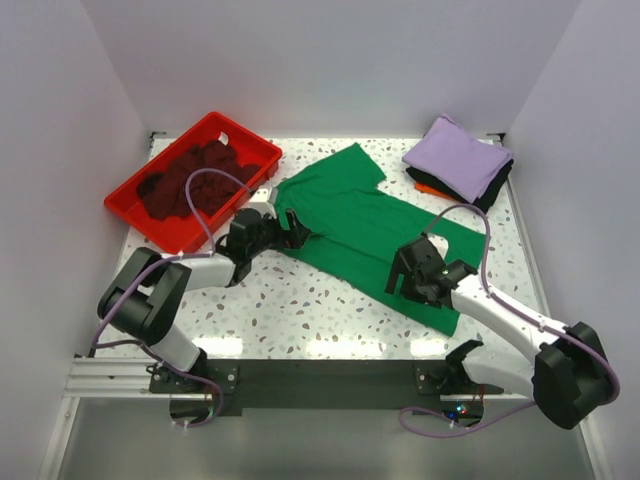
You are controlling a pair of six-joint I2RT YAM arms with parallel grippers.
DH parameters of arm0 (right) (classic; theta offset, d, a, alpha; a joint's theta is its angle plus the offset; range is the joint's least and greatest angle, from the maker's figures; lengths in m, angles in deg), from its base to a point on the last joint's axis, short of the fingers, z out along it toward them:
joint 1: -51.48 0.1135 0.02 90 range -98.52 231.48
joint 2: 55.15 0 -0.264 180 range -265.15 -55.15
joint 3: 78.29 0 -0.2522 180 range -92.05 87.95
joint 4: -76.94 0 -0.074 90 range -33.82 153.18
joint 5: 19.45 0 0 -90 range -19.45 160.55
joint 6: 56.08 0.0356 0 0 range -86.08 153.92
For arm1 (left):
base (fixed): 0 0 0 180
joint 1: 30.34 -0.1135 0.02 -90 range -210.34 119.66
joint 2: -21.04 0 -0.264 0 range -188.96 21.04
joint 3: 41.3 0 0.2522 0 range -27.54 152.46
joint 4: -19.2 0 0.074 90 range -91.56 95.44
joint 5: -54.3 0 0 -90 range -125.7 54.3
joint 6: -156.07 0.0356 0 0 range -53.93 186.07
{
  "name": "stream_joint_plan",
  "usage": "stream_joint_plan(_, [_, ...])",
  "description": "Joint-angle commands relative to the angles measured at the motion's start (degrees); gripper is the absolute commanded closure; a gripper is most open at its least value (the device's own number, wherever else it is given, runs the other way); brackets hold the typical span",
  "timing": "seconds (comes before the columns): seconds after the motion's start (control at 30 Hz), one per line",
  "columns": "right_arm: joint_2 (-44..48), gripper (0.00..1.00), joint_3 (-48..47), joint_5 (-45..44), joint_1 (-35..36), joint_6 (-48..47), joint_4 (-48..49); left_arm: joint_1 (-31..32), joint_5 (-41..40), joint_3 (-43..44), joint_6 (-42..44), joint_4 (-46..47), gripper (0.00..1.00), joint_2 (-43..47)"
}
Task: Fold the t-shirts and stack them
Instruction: Fold the tshirt
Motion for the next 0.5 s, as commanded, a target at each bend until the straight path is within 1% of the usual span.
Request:
stream_joint_plan(0.0, [1.8, 0.1, -2.1, -2.1, 0.3, -0.9, -1.2, 1.0, -2.0, 0.1, -2.1, -2.3, 0.02, -0.3])
stream_joint_plan(0.2, [2.9, 0.1, -1.8, -2.3, 0.3, -1.0, -1.5, 1.5, 1.1, 1.0, -2.8, 2.4, 0.02, -3.7])
stream_joint_plan(0.47, [5.6, 0.1, -0.6, -3.1, 0.4, -0.3, -2.7, 2.7, 2.4, 5.0, -3.6, 3.2, 0.02, -9.7])
